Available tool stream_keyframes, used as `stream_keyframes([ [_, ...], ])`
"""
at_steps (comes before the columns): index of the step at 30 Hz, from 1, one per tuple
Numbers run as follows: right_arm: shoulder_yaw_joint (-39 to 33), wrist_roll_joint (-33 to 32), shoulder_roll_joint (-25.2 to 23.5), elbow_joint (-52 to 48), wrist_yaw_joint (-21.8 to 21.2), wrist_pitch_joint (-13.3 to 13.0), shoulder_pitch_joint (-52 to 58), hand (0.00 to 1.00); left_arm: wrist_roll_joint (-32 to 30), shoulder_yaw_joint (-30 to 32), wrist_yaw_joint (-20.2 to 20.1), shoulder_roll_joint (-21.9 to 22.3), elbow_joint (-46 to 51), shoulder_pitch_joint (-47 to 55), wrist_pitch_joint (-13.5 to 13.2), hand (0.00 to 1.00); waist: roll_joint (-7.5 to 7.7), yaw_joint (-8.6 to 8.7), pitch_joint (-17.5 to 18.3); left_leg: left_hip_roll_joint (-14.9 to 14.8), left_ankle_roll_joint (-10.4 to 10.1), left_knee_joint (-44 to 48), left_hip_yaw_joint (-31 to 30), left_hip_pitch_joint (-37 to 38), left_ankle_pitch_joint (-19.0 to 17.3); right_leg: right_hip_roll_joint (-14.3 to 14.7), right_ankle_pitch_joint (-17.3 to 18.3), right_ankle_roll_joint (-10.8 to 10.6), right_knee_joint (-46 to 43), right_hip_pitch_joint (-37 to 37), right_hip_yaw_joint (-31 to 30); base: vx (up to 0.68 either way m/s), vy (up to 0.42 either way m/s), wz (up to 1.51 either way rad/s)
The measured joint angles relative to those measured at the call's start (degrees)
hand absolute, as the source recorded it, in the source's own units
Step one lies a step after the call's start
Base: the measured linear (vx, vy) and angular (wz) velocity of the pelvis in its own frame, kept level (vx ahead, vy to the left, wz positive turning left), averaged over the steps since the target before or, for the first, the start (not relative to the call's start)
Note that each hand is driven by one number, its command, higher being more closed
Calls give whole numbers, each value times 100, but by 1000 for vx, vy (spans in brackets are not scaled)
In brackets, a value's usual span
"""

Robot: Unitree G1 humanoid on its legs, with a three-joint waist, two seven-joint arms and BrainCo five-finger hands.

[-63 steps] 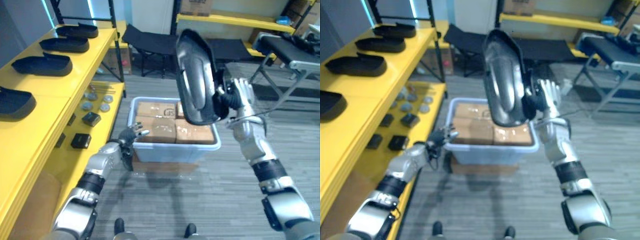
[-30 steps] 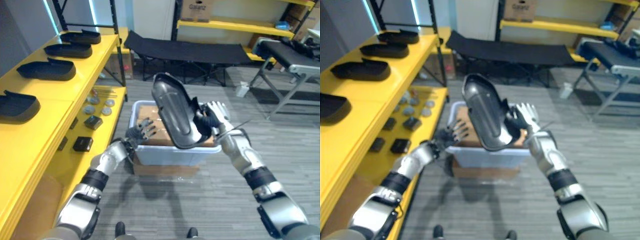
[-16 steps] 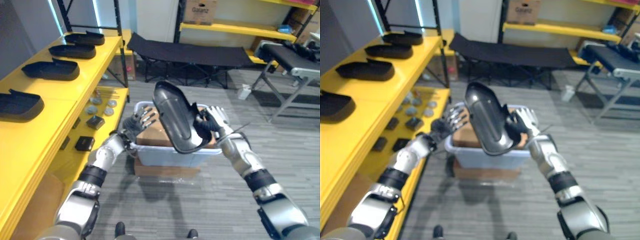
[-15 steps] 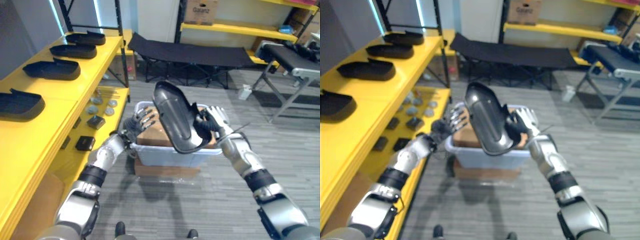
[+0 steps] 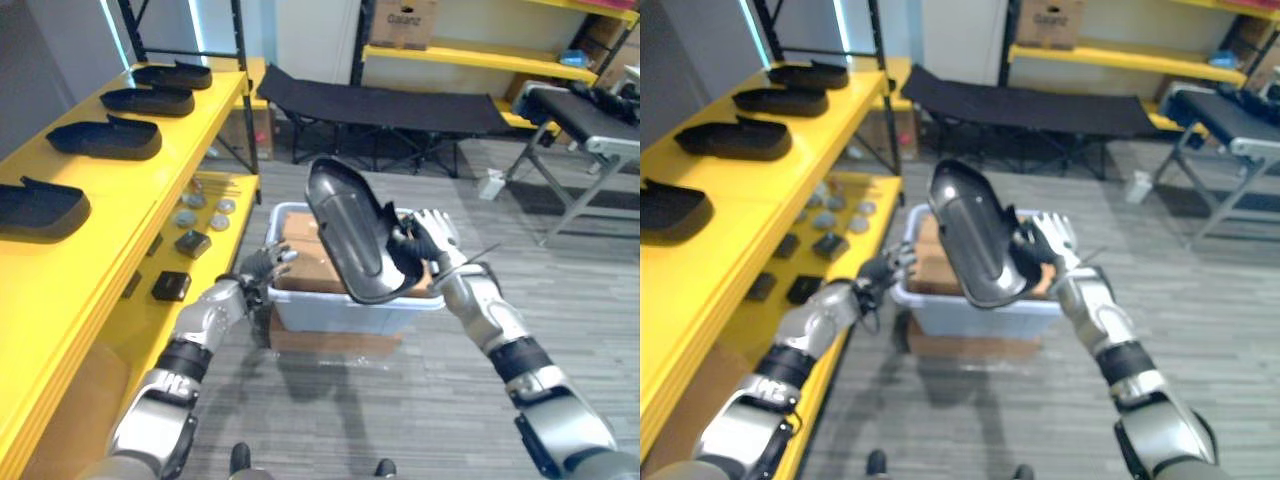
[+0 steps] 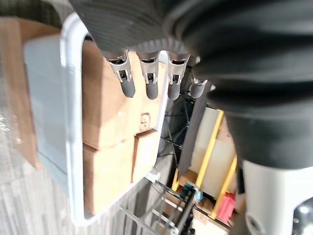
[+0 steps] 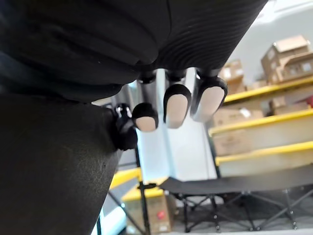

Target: Walk over and take plastic housings, then place them on the shelf

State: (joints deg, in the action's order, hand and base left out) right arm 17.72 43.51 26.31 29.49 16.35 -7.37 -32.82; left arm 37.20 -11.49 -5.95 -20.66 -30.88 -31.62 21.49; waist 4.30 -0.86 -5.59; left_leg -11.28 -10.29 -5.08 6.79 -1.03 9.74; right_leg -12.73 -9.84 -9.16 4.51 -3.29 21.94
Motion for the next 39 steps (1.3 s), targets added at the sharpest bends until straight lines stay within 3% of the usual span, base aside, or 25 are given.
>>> stream_keyframes([
  [9,1,4,0,-22,-4,-2,-36,100,143,-4,-188,-135,0,-1,71,0,-5,1,-3,0,3,0,-2,0,2,0,4,6,0,1,0,0,0,0],
  [21,233,11,0,-9,-25,-18,-166,100,1242,-261,-567,-153,118,-6,291,0,-68,-1,-25,1,1,0,-4,-1,0,-1,13,22,0,-6,13,0,0,0],
  [39,546,75,0,50,-137,-122,-399,100,908,-798,-663,6,322,-21,290,0,-123,-2,-57,2,4,0,-62,-6,3,1,32,12,0,-64,107,2,-1,2],
])
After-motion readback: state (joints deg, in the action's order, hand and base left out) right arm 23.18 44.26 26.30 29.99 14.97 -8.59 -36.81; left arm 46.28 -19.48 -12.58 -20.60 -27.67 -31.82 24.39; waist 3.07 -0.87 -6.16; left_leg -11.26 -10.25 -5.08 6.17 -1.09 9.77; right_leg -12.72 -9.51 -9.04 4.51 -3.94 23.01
